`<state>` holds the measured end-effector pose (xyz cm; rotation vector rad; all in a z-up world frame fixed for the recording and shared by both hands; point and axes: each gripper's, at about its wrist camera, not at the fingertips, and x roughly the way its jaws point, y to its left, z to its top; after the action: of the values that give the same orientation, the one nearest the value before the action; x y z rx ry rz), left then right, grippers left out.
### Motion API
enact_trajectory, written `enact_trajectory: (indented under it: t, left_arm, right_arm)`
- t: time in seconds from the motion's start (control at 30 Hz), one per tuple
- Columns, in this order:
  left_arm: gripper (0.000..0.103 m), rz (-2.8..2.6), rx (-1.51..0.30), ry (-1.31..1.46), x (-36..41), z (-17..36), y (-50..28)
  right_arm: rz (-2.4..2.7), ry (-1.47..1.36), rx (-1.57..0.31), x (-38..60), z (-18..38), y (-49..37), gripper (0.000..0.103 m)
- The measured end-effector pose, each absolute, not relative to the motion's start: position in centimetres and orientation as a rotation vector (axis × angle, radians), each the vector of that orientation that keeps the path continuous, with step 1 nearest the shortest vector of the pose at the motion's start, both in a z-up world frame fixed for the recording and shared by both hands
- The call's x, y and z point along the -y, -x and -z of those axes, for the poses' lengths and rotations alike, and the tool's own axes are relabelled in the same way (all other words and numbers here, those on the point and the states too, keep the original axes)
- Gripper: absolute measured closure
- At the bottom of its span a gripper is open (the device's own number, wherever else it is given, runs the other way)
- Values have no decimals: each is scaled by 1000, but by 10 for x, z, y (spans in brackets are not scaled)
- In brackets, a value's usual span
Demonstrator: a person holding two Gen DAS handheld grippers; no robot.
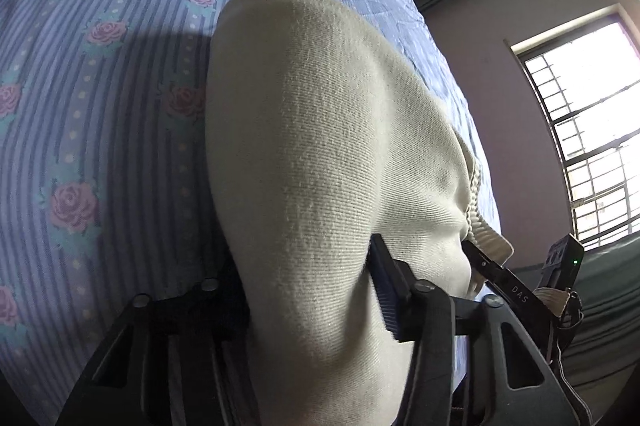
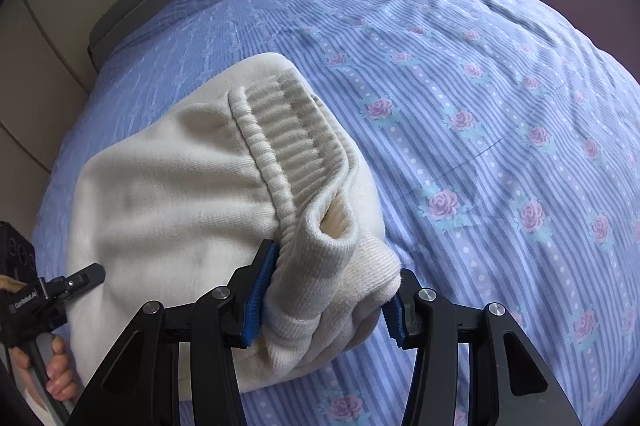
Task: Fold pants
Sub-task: 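Lift the folded bundle with the right gripper while the left gripper grasps its other end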
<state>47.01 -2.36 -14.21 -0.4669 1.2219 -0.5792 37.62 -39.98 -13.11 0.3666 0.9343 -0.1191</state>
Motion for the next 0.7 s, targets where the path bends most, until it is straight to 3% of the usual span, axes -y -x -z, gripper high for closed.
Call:
enact_trajectory:
  t: [0.2, 0.37, 0.7]
  left_arm:
    - [73, 529, -1101, 178, 56, 103, -450]
    - [75, 529, -1060, 85, 71, 81, -439]
    - [75, 588, -1026, 29, 43, 19, -396]
  right_arm:
    - [77, -358, -904, 402, 123, -369, 61]
    - [53, -281, -845, 392, 102, -356, 66]
    - [-74, -182, -703, 346, 31, -309, 68]
